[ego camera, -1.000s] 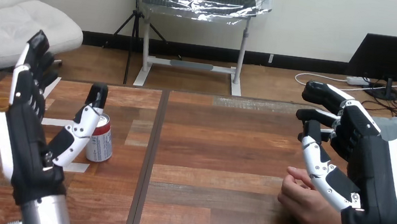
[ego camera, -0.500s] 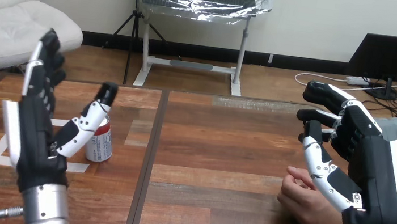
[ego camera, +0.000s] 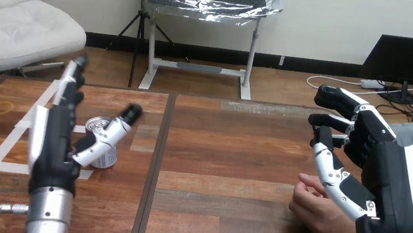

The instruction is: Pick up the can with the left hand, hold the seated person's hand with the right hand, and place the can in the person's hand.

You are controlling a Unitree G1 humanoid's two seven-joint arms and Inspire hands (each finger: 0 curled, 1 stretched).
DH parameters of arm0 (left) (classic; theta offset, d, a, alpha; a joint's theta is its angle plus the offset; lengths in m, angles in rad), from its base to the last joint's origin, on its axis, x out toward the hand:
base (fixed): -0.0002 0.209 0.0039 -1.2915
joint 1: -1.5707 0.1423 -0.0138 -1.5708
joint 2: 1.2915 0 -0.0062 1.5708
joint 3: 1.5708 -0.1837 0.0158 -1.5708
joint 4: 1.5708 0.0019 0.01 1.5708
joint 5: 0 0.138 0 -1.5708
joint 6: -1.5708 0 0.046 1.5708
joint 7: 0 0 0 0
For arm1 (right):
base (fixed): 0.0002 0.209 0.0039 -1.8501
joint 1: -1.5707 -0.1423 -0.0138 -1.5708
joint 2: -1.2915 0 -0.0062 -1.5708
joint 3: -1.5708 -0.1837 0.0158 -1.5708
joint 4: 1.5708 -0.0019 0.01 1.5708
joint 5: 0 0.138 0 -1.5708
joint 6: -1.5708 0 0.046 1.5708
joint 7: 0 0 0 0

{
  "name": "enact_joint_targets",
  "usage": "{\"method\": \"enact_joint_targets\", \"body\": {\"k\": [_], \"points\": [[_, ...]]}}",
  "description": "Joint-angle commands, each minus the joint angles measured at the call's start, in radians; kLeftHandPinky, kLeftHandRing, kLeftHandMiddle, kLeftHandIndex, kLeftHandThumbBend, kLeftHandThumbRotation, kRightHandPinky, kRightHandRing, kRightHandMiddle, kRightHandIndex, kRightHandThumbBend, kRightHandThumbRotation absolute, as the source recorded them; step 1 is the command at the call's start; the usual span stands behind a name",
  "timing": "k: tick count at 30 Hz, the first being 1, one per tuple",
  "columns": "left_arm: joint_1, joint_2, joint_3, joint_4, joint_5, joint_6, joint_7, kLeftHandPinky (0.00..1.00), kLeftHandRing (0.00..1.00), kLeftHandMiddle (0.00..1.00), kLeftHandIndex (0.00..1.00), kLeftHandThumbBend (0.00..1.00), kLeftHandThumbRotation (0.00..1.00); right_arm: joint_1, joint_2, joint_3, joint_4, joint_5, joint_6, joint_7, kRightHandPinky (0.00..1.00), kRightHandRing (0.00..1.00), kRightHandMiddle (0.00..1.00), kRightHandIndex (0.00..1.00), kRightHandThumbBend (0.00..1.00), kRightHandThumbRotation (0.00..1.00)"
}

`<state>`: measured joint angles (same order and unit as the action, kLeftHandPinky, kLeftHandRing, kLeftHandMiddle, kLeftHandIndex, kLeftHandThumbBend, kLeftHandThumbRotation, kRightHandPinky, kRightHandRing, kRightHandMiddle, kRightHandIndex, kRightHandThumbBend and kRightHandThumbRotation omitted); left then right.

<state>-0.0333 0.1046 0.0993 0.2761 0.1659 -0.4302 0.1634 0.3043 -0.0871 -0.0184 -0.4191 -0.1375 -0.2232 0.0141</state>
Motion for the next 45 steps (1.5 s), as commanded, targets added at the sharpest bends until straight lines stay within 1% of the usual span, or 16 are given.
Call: {"method": "enact_joint_targets", "body": {"k": [1, 6, 10, 17, 22, 33, 38, 45], "points": [[-0.112, 0.053, -0.01, 0.057, 0.011, 0.037, -0.035, 0.96, 0.98, 0.98, 0.95, 0.88, 0.44, -0.07, -0.018, -0.013, -0.014, 0.008, 0.002, 0.009, 0.54, 0.7, 0.78, 0.76, 0.24, 0.0], [-0.143, 0.078, -0.017, 0.111, 0.017, 0.03, -0.059, 0.98, 0.99, 0.99, 0.96, 0.9, 0.44, -0.07, -0.02, -0.016, -0.015, 0.016, 0.004, 0.017, 0.55, 0.7, 0.78, 0.76, 0.25, 0.0], [-0.17, 0.103, -0.026, 0.156, 0.048, 0.042, -0.058, 0.98, 0.99, 0.99, 0.97, 0.91, 0.45, -0.07, -0.023, -0.019, -0.018, 0.025, 0.009, 0.028, 0.56, 0.71, 0.79, 0.76, 0.26, 0.0], [-0.204, 0.123, -0.031, 0.206, 0.072, 0.055, -0.054, 0.97, 0.99, 0.99, 0.97, 0.93, 0.47, -0.071, -0.025, -0.023, -0.024, 0.037, 0.019, 0.043, 0.58, 0.72, 0.8, 0.77, 0.27, 0.0], [-0.225, 0.135, -0.035, 0.237, 0.086, 0.065, -0.046, 0.96, 0.98, 0.98, 0.96, 0.95, 0.48, -0.072, -0.026, -0.027, -0.028, 0.042, 0.025, 0.051, 0.59, 0.73, 0.81, 0.77, 0.28, 0.0], [-0.263, 0.159, -0.045, 0.306, 0.129, 0.048, 0.001, 0.91, 0.95, 0.96, 0.95, 0.97, 0.48, -0.078, -0.029, -0.032, -0.03, 0.041, 0.031, 0.058, 0.6, 0.74, 0.81, 0.77, 0.3, 0.0], [-0.267, 0.165, -0.048, 0.314, 0.141, 0.032, 0.02, 0.89, 0.94, 0.95, 0.94, 0.96, 0.46, -0.084, -0.033, -0.032, -0.027, 0.048, 0.027, 0.06, 0.6, 0.74, 0.81, 0.77, 0.31, 0.0], [-0.27, 0.174, -0.055, 0.323, 0.147, 0.029, 0.036, 0.88, 0.93, 0.95, 0.94, 0.94, 0.44, -0.087, -0.035, -0.033, -0.028, 0.052, 0.032, 0.06, 0.6, 0.74, 0.81, 0.77, 0.31, 0.0]]}}
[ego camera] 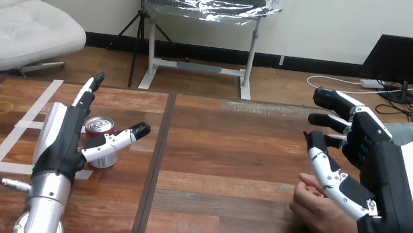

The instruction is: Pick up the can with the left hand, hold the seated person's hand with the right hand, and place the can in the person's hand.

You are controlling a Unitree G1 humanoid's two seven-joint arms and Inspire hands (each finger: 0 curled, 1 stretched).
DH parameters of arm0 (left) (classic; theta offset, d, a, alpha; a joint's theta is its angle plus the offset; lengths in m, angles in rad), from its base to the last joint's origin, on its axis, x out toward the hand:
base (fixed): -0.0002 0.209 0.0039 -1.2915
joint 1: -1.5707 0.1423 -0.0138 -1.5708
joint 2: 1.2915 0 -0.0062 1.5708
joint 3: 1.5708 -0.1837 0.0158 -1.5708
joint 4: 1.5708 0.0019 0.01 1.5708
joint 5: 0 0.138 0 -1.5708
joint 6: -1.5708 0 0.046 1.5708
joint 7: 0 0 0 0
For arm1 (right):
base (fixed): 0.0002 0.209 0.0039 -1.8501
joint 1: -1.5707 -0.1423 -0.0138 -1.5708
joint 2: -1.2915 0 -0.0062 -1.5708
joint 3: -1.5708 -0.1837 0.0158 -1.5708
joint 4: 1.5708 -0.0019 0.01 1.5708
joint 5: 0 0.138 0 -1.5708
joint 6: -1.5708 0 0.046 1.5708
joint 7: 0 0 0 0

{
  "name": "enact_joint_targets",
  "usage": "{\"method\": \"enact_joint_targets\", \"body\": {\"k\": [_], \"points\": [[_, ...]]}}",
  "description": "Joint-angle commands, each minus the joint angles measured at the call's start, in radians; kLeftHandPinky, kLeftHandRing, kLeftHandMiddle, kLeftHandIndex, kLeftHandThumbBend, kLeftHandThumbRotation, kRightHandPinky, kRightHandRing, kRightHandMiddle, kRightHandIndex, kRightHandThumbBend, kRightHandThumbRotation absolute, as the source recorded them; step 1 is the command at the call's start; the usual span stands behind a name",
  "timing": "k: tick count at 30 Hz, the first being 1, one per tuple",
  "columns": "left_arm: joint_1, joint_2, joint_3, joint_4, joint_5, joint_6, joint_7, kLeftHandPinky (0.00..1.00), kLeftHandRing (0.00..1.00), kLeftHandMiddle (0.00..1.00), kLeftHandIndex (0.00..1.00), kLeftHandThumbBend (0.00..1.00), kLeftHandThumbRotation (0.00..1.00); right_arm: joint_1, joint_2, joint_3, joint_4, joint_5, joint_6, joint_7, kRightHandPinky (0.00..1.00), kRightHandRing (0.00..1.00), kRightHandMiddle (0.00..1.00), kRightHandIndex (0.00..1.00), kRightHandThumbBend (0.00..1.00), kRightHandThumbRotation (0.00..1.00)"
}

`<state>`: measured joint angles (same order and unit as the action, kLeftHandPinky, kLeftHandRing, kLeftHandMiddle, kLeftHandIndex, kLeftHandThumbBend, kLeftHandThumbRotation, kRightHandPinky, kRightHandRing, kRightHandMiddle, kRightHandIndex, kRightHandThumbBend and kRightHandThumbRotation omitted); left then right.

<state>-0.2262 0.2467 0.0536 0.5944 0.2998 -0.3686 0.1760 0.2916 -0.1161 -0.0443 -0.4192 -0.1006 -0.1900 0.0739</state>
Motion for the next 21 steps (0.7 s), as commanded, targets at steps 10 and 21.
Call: {"method": "enact_joint_targets", "body": {"k": [10, 21], "points": [[-0.074, 0.045, -0.016, 0.013, 0.047, -0.035, 0.076, 0.88, 0.93, 0.95, 0.93, 0.91, 0.4, -0.087, -0.014, -0.012, -0.019, 0.016, -0.005, 0.001, 0.62, 0.76, 0.81, 0.76, 0.31, 0.0], [-0.077, 0.042, -0.011, 0.03, 0.042, -0.03, 0.115, 0.85, 0.9, 0.92, 0.91, 0.9, 0.38, -0.101, -0.026, -0.016, -0.01, 0.01, -0.013, 0.004, 0.62, 0.76, 0.81, 0.75, 0.31, 0.0]]}}
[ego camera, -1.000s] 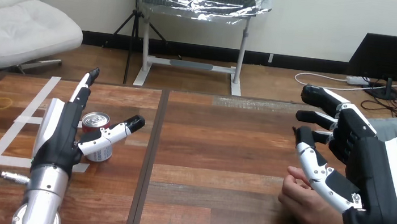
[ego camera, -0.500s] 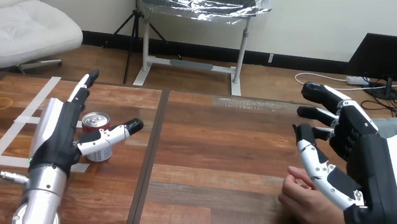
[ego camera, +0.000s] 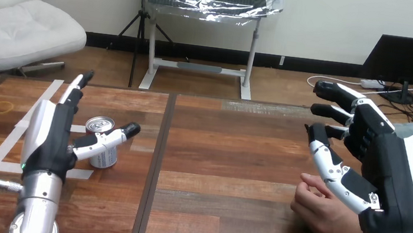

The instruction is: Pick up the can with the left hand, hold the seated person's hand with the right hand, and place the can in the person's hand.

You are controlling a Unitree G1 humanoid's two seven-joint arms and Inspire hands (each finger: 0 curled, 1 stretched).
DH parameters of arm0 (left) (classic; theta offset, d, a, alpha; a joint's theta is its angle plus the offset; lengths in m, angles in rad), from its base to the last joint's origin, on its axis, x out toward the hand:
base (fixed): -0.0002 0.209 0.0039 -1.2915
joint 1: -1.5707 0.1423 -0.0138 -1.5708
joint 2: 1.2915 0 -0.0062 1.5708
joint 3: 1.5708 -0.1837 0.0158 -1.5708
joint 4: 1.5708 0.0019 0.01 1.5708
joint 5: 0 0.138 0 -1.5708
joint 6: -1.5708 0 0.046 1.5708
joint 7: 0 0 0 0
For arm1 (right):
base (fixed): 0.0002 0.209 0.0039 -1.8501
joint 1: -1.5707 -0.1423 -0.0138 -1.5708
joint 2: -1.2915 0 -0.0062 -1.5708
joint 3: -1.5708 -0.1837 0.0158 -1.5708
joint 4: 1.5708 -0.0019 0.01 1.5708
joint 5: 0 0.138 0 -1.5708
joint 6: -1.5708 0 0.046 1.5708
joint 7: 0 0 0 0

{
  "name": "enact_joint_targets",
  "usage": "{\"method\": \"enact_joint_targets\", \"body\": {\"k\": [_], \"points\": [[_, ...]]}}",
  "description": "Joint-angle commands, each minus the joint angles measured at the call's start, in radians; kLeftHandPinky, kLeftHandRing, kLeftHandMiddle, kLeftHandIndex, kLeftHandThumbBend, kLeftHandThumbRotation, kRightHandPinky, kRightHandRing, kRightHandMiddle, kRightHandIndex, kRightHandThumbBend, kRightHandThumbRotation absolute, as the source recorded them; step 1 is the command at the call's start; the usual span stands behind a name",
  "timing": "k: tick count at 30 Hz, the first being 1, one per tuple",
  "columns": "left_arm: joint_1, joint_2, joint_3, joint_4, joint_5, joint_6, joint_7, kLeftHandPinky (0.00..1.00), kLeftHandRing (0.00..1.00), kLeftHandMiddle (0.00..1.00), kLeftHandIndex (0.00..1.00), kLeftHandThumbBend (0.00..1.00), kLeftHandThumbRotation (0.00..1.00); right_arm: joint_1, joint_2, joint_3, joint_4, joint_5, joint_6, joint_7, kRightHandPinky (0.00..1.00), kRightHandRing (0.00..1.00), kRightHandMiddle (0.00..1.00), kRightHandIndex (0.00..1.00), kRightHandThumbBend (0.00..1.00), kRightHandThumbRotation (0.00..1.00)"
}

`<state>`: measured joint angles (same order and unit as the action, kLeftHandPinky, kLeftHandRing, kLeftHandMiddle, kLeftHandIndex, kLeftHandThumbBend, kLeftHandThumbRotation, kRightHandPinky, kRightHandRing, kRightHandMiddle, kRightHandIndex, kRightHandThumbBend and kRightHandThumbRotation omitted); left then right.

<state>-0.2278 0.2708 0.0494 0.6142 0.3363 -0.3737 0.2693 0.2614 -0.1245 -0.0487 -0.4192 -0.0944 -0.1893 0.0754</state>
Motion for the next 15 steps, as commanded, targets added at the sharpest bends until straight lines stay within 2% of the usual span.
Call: {"method": "enact_joint_targets", "body": {"k": [1, 15], "points": [[-0.078, 0.017, -0.004, 0.016, 0.002, -0.028, 0.028, 0.85, 0.9, 0.92, 0.9, 0.9, 0.37, -0.072, -0.019, -0.011, -0.009, 0.004, -0.015, 0.004, 0.62, 0.76, 0.81, 0.75, 0.31, 0.0], [-0.126, 0.006, 0.016, 0.115, -0.048, -0.064, 0.059, 0.83, 0.87, 0.89, 0.87, 0.86, 0.32, -0.079, -0.022, -0.013, -0.007, -0.002, -0.01, 0.006, 0.63, 0.76, 0.8, 0.75, 0.3, 0.0]]}}
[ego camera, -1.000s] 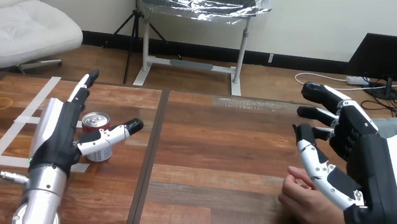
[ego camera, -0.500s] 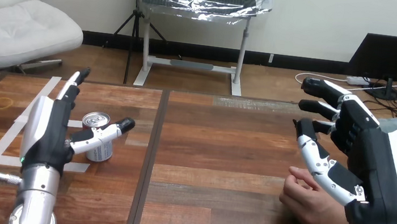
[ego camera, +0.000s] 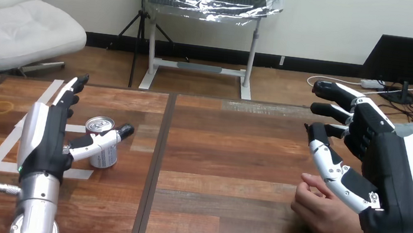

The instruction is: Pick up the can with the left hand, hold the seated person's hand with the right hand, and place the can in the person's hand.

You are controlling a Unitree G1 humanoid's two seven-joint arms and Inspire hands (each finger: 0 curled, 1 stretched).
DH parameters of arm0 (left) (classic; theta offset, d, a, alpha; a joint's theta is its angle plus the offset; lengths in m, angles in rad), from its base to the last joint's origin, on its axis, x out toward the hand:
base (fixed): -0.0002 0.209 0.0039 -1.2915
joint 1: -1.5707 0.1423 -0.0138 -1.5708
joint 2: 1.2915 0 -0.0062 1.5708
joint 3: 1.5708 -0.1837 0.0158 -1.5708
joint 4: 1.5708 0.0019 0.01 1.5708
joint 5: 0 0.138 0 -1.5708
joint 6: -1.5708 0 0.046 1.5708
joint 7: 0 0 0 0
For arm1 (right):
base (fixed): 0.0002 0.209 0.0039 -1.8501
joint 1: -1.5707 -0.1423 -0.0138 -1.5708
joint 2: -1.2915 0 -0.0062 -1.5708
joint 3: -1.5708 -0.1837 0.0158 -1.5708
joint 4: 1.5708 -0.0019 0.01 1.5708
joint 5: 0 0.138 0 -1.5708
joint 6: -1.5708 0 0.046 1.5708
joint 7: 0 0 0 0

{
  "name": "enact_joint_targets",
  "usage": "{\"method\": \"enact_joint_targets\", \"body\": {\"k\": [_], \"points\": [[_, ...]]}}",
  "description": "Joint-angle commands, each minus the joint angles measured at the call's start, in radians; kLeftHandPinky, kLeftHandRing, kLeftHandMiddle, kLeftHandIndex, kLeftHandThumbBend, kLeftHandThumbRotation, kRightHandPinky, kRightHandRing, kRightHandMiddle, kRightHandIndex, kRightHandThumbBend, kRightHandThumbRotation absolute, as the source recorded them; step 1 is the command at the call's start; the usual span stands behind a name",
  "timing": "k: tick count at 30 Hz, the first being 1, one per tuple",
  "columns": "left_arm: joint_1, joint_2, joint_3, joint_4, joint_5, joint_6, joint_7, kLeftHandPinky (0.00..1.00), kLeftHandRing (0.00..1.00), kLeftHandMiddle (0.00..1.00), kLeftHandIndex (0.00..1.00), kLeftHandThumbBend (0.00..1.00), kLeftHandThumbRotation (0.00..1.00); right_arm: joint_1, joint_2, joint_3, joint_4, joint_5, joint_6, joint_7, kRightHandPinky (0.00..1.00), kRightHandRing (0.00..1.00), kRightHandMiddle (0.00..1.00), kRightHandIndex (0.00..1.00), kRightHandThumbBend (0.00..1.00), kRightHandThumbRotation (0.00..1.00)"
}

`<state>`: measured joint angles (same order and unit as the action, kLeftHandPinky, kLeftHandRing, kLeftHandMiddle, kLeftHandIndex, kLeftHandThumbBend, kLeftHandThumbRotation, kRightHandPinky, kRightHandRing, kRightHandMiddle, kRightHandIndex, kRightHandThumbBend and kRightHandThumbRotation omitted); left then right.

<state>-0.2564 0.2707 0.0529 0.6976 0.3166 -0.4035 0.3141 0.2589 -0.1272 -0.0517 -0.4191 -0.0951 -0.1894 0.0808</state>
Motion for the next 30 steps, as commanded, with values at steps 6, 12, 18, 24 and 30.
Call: {"method": "enact_joint_targets", "body": {"k": [6, 12, 18, 24, 30], "points": [[-0.123, 0.008, 0.012, 0.069, -0.048, -0.033, 0.009, 0.82, 0.86, 0.88, 0.87, 0.84, 0.32, -0.079, -0.021, -0.01, -0.007, -0.005, -0.011, 0.002, 0.63, 0.75, 0.8, 0.74, 0.31, 0.0], [-0.154, 0.011, 0.013, 0.119, -0.065, -0.027, -0.006, 0.83, 0.86, 0.88, 0.88, 0.83, 0.32, -0.079, -0.022, -0.009, -0.007, -0.009, -0.013, 0.002, 0.62, 0.75, 0.79, 0.73, 0.31, 0.0], [-0.18, 0.017, 0.003, 0.16, -0.066, -0.023, -0.011, 0.83, 0.86, 0.87, 0.87, 0.85, 0.35, -0.078, -0.025, -0.009, -0.006, -0.008, -0.016, 0.005, 0.62, 0.75, 0.79, 0.73, 0.31, 0.0], [-0.209, 0.02, -0.004, 0.194, -0.079, -0.009, -0.051, 0.84, 0.87, 0.88, 0.87, 0.87, 0.36, -0.077, -0.022, -0.008, -0.01, -0.004, -0.01, 0.002, 0.62, 0.75, 0.79, 0.73, 0.31, 0.0], [-0.233, 0.036, -0.025, 0.233, -0.052, -0.015, -0.068, 0.84, 0.88, 0.89, 0.88, 0.86, 0.37, -0.076, -0.024, -0.008, -0.01, -0.001, -0.01, 0.002, 0.62, 0.75, 0.78, 0.72, 0.31, 0.0]]}}
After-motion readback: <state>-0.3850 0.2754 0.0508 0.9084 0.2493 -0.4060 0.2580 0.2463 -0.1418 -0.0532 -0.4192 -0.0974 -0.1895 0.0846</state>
